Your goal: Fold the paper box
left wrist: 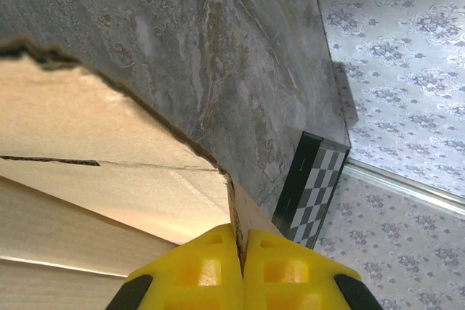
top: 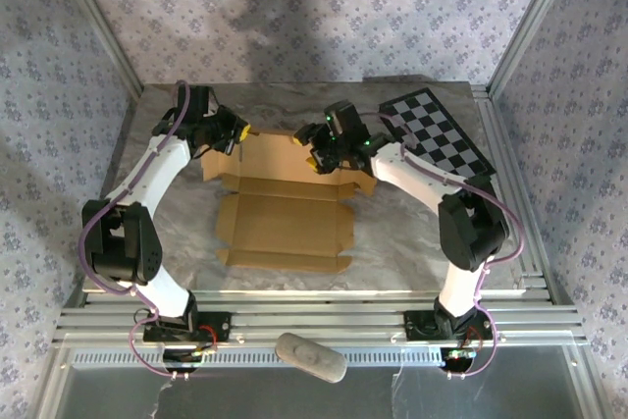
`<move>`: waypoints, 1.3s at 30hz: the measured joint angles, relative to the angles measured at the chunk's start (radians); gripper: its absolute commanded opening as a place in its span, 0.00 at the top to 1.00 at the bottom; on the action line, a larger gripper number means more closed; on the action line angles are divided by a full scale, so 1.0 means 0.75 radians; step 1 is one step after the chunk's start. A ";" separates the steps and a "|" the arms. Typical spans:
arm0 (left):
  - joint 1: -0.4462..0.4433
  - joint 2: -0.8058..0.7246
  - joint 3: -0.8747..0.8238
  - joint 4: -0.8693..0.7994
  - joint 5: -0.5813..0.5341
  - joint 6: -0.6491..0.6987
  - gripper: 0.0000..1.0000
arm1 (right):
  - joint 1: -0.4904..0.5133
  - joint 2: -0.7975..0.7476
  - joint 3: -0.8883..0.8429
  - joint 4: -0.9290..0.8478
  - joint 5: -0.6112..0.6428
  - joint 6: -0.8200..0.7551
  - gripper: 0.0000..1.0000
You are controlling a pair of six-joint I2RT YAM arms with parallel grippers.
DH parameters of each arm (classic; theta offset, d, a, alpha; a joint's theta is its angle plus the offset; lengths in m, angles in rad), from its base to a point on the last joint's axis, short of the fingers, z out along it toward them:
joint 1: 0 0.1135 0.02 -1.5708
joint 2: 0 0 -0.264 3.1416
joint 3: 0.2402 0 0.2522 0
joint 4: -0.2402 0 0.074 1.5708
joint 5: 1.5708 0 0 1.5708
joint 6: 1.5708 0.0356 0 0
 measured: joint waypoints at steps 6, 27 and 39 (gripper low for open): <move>0.001 -0.002 -0.018 0.037 0.001 -0.013 1.00 | 0.012 0.003 -0.037 0.253 0.067 0.275 0.43; 0.025 -0.042 0.008 -0.018 0.026 0.055 0.41 | -0.050 0.096 0.016 0.258 0.172 0.487 1.00; 0.098 -0.444 -0.234 -0.186 -0.010 0.447 0.79 | -0.213 0.089 0.158 0.050 0.147 0.488 1.00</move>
